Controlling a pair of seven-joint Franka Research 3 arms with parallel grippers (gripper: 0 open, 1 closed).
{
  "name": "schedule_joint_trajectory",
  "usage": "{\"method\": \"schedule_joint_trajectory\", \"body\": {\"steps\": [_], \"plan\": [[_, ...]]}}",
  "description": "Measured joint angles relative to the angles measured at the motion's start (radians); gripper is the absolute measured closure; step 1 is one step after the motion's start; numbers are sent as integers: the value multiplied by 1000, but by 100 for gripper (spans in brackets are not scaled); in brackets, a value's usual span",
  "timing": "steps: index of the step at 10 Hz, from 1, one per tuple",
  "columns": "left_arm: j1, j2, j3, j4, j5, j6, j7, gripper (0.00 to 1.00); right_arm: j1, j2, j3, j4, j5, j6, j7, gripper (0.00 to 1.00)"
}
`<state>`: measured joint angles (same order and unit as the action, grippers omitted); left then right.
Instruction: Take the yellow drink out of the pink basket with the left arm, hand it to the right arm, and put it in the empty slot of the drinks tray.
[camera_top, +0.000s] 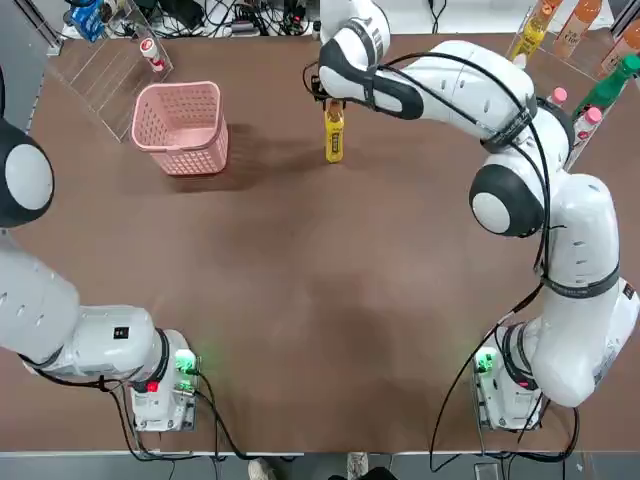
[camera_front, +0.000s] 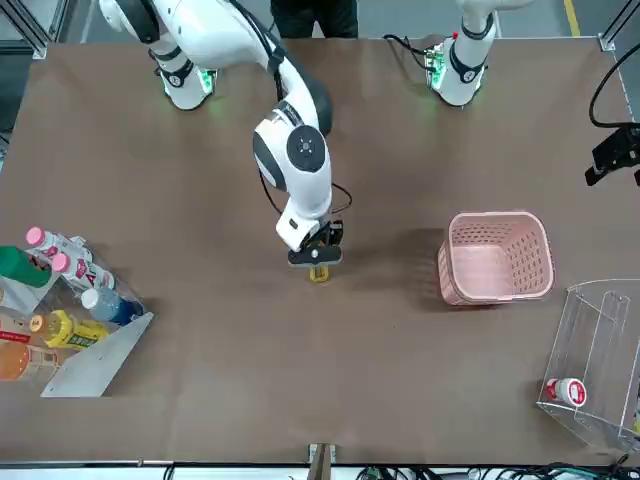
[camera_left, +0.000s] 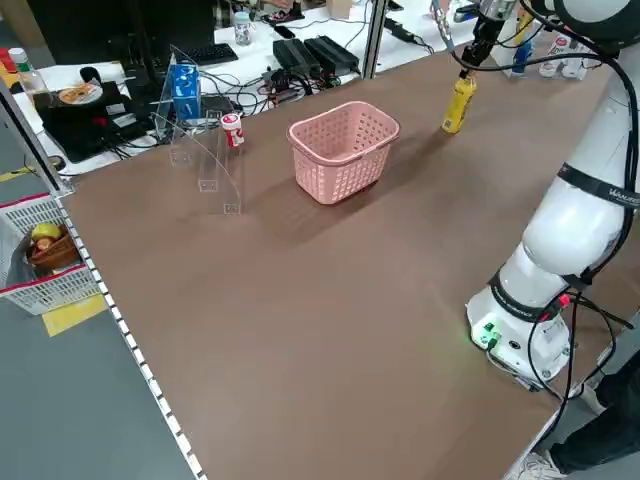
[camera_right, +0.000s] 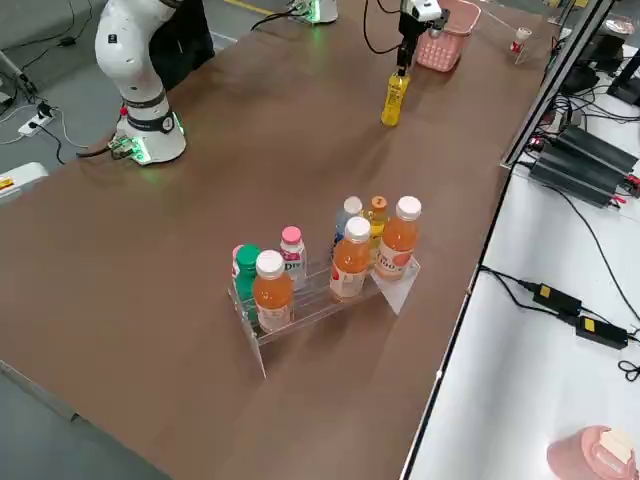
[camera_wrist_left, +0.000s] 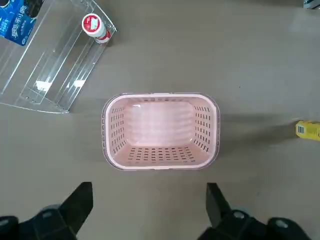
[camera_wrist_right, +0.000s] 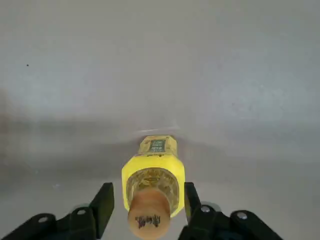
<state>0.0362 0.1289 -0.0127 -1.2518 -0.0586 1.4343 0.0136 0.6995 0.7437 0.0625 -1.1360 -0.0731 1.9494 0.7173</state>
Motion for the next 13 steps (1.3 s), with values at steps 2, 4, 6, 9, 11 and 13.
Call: {"method": "schedule_joint_trajectory", "body": {"steps": [2,4,6,9,11,13], "plan": [[0,0,1,0,0,0,0,0,4,0,1,-6,0,-2,0,37],[0,0,1,0,1,0,0,0,5,0,1,-10,0,-2,0,39],[0,0,1,0,1,0,0,0,3,0,0,-10,0,-2,0,48],[0,0,1,0,2,0,0,0,-1,-2,0,-10,0,-1,0,64],[0,0,1,0,2,0,0,0,-1,-3,-2,-10,0,-2,-2,66],[0,0,1,0,2,0,0,0,0,-14,-15,-12,0,-3,-5,66]]}}
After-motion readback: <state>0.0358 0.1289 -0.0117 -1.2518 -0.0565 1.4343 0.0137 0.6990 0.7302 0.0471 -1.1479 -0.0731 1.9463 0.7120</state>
